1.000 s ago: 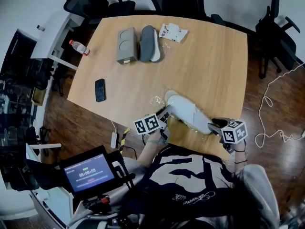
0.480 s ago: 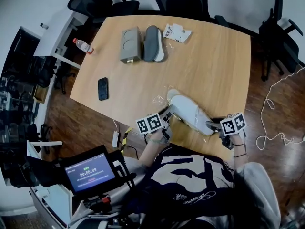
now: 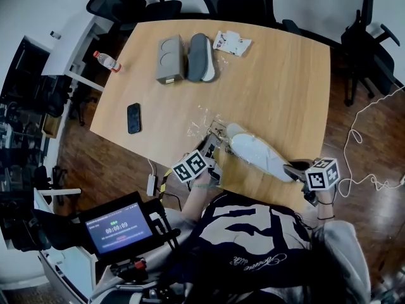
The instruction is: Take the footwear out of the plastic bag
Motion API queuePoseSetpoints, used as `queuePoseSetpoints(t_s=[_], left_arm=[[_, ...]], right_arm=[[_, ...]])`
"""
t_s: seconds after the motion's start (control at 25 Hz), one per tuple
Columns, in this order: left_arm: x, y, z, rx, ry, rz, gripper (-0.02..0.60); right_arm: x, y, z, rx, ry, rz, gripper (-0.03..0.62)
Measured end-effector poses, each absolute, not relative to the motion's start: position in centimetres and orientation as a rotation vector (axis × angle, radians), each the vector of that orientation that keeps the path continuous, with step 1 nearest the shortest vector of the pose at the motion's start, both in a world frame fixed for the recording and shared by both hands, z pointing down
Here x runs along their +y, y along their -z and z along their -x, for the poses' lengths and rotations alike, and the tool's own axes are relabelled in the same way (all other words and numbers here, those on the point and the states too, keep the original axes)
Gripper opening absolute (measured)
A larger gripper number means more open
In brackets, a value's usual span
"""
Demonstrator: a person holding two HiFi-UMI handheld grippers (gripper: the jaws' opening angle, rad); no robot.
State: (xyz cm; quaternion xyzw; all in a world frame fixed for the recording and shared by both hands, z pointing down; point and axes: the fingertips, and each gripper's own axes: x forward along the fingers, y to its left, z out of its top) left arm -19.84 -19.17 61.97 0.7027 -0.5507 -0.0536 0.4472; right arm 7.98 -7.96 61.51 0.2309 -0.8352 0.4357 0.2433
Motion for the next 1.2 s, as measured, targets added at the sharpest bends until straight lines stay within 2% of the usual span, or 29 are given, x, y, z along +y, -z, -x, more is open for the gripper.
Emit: queuePoseSetpoints(t_s=[0.24,0.36,0.56,0.76,1.0,1.2], left_arm=[[-18.8,-62.1,24.0,-1.611,0.059,-1.650,0.083],[-18.1,-61.8,26.9,-1.805,-0.089,-1.600,0.083],[-18.1,-62.1,26.6,-1.886,-0.411,-1.695,0.083],[-17.7,-63.0,27.0,-1.918,-0.570,-1.670,0.083],[-17.0,-63.7,28.1,-1.943,-0.590,-1.610,0.083],[-17.1,-64.5,24.8,-1.842,-0.549,-1.660,0.083]], right_arm=[[-6.7,-60.9,-9.4,-2.269,-1.179,-0.717,0.052],[-6.6,-60.7,-9.6,-2.263,-1.173,-0.762,0.052],[-7.3,-59.5,-10.1,-2.283,-1.177,-0.856,0.049],[-8.5,-56.8,-10.8,-2.325,-1.152,-0.963,0.046],[-9.8,-53.5,-12.1,-2.406,-1.194,-1.097,0.043],[-11.2,-50.1,-10.5,-2.555,-1.249,-1.094,0.043]])
